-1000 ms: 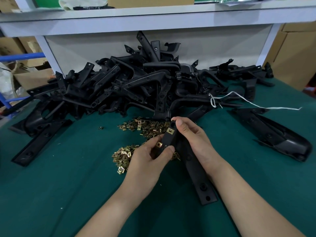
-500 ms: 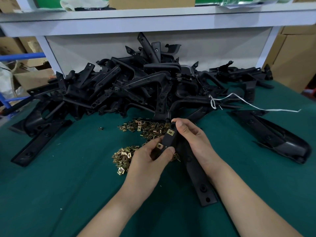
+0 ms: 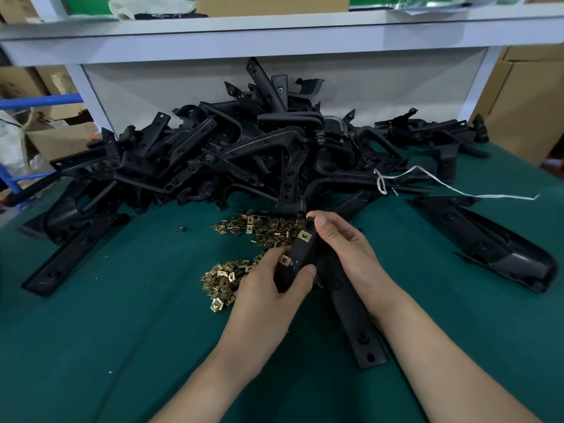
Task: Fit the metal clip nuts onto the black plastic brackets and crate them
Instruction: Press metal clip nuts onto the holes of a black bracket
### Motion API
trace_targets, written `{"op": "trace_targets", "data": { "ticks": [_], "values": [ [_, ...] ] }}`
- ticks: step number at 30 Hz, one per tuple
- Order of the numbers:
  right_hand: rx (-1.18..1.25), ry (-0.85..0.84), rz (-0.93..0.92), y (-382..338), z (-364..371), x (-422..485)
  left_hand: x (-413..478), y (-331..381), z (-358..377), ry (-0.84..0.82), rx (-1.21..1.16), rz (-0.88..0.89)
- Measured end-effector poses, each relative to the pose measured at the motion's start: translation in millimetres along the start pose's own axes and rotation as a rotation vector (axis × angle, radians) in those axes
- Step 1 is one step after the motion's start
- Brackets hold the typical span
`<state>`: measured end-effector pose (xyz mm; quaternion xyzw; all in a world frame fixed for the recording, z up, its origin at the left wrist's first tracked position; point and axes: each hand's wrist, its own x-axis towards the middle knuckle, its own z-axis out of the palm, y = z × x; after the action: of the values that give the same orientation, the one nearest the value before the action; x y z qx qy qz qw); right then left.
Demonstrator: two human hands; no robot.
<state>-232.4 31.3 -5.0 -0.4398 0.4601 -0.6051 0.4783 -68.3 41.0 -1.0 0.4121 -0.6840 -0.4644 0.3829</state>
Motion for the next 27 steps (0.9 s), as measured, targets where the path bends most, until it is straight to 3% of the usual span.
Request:
{"op": "trace_targets", "data": {
  "ticks": [18, 27],
  "values": [
    [0.046, -0.008, 0.014, -3.6, 2.6, -1.5, -0.5, -6.0, 5.7, 0.060, 0.052, 0.060],
    [0.096, -0.026, 0.043, -5.2, 2.5, -2.6, -0.6, -12.8, 3.0, 0.173, 0.284, 0.163]
  ]
}}
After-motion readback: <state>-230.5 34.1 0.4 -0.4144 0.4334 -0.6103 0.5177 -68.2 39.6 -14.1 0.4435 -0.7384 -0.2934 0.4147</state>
